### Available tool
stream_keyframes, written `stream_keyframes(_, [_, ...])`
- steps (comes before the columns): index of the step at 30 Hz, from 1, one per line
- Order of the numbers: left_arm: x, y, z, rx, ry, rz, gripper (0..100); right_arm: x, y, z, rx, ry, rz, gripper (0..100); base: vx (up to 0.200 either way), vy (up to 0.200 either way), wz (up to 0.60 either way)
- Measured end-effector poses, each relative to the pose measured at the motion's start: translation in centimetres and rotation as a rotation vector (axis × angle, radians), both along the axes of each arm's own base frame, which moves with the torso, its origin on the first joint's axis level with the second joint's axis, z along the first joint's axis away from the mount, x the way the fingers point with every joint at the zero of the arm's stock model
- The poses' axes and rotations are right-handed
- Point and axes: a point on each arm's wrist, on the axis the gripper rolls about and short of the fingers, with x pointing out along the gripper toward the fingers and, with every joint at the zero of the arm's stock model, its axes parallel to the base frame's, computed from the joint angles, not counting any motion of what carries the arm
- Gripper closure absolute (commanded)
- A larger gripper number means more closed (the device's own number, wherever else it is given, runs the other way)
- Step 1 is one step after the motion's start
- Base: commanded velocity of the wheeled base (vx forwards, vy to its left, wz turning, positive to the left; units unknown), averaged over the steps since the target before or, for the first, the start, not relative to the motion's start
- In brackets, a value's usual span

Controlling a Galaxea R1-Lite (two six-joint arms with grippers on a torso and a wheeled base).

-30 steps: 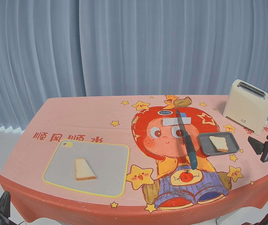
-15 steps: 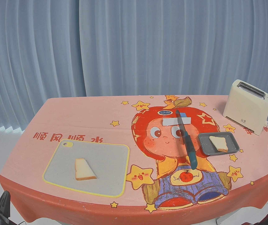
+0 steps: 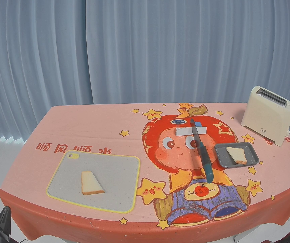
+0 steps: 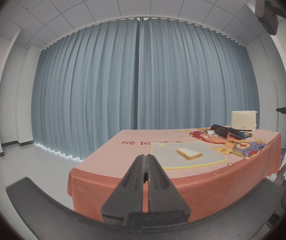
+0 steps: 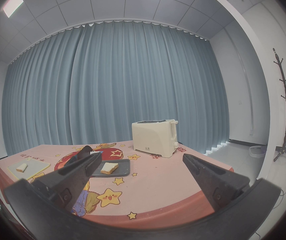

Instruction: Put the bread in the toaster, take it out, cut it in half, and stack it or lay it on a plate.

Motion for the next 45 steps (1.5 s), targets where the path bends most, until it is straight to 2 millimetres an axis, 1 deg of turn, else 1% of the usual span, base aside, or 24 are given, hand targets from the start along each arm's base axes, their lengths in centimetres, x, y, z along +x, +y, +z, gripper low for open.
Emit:
stream_keyframes(7, [0.0,0.0,0.0,0.011,0.001,-0.001,100,-1.4,0.0,-1.8,-0.002,-0.022,-0.003,0,0.000,0.000,0.00])
stream_keyframes(14, [0.0,0.0,0.0,0.013,0.001,-0.001,100,-2.9,0.0,-4.0,-0.017,0.039,0.005,0,0.000,0.000,0.00])
stream_keyframes(16, [0.0,0.0,0.0,0.013,0.001,-0.001,100,-3.3,0.0,-4.4,-0.020,0.026,0.037,0,0.000,0.000,0.00])
stream_keyframes(20, [0.0,0.0,0.0,0.014,0.001,0.000,100,-3.8,0.3,-4.9,-0.029,0.004,0.157,0,0.000,0.000,0.00])
stream_keyframes(25, [0.0,0.0,0.0,0.014,0.000,-0.006,100,-4.1,0.4,-5.2,-0.041,-0.006,0.192,0,0.000,0.000,0.00])
stream_keyframes(45, [0.0,0.0,0.0,0.008,0.000,-0.003,100,-4.2,0.4,-5.2,-0.041,-0.023,0.190,0,0.000,0.000,0.00])
